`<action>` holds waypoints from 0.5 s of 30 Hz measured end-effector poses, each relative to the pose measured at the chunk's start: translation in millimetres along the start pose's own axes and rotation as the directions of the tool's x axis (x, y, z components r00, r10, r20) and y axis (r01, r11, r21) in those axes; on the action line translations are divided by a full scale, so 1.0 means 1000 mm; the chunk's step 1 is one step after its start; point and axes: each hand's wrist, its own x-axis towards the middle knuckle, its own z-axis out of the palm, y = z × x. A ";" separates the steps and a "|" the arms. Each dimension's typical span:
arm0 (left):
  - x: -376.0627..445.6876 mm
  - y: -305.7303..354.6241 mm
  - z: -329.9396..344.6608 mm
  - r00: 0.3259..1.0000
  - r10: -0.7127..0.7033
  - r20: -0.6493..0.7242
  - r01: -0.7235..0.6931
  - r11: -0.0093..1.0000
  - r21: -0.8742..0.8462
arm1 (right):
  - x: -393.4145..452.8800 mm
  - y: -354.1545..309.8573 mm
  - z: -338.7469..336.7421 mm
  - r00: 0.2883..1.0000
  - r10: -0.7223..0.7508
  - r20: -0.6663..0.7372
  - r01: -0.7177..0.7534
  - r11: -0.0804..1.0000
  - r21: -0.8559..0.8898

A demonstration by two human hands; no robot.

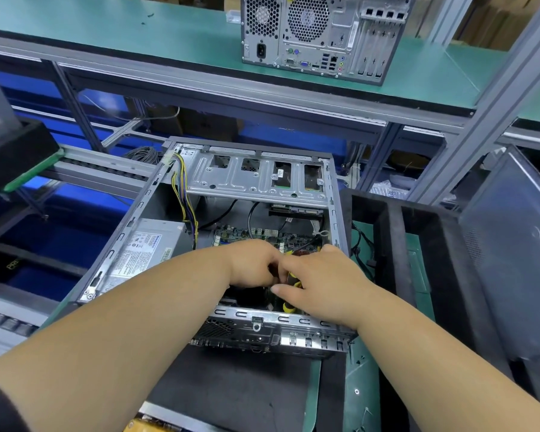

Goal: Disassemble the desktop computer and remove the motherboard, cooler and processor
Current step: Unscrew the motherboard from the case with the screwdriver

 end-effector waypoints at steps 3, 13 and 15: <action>-0.001 0.000 0.000 1.000 -0.020 0.003 0.020 1.000 -0.002 | 0.000 0.000 0.000 1.000 0.003 0.006 -0.003 1.000 -0.007; -0.003 0.003 0.000 1.000 -0.019 0.017 0.019 1.000 0.017 | 0.000 0.000 0.001 1.000 0.017 0.002 -0.017 1.000 0.003; -0.003 0.002 0.000 1.000 -0.027 -0.001 0.027 0.999 0.025 | -0.001 -0.001 -0.001 1.000 0.009 -0.007 -0.009 0.999 0.037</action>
